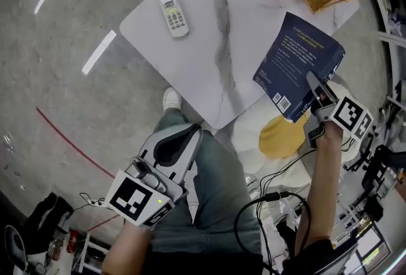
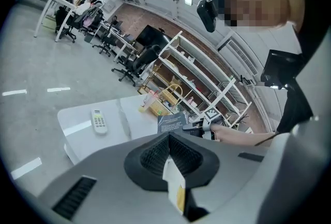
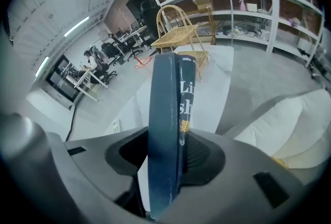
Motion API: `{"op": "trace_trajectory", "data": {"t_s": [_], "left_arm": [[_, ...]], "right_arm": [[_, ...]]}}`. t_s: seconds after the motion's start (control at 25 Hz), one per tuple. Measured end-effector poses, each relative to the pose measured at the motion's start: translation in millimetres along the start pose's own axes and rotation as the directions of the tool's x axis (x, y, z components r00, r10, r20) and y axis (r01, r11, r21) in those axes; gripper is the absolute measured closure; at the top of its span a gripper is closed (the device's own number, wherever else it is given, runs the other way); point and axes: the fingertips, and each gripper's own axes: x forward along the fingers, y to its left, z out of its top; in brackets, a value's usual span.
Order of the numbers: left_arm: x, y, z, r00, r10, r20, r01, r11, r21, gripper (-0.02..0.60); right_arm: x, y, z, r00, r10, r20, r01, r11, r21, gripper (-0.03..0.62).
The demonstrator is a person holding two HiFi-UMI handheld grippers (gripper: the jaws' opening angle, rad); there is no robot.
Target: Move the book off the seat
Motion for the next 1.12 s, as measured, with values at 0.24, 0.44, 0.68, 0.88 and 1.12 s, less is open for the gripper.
{"op": "trace_trajectory", "data": {"t_s": [0.24, 0.44, 0.68, 0.88, 1.12], "left_arm": [[27.0, 12.4, 16.8, 1.0, 0.01, -0.004, -0.01, 1.0, -0.001, 0.575], [31.5, 15.7, 16.9, 1.0, 0.019, 0.006, -0.019, 1.0, -0.003, 0.575], [36.8, 14.8, 21.1, 1.0, 0.015, 0.012, -0.015, 1.0, -0.014, 0.575], [30.4, 25.2, 16.1, 1.0, 0.018, 0.017, -0.017, 0.999, -0.037, 0.575], [22.4, 35.9, 9.3, 0.999, 0.034, 0.025, -0.032, 0.997, -0.063, 0.575]], "right_arm": [[29.7, -25.2, 40.2, 0.997, -0.068, -0.036, 0.065, 0.993, -0.098, 0.419], [31.6, -39.2, 61.5, 0.993, -0.112, -0.032, 0.107, 0.986, -0.132, 0.419], [33.8, -48.4, 91.9, 0.979, -0.203, -0.028, 0.185, 0.935, -0.302, 0.419], [57.2, -37.5, 86.6, 0.974, -0.217, -0.062, 0.177, 0.904, -0.388, 0.419], [85.2, -10.7, 65.1, 0.973, -0.198, -0.121, 0.126, 0.889, -0.44, 0.418]]}}
